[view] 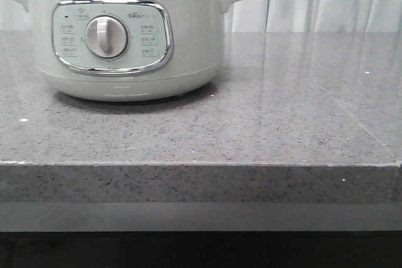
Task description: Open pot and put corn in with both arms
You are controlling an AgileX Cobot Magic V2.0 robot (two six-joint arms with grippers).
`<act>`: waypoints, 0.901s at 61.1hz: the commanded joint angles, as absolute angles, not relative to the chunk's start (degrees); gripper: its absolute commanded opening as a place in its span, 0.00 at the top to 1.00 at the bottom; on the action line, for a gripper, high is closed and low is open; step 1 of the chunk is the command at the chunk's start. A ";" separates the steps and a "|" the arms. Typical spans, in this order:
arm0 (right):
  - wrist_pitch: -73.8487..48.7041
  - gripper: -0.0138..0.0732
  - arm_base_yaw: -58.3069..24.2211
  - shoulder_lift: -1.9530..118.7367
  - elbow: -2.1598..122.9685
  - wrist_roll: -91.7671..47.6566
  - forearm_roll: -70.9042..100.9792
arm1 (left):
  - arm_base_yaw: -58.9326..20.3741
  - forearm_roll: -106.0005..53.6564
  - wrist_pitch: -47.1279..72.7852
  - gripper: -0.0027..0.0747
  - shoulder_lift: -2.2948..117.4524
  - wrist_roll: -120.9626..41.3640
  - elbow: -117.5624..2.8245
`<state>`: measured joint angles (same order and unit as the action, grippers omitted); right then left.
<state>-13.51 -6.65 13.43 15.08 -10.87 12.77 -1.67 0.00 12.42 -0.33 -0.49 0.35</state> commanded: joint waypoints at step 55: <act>-8.94 0.92 2.46 -1.80 -1.44 -11.24 12.30 | -1.68 0.00 7.84 0.99 -1.61 0.00 0.43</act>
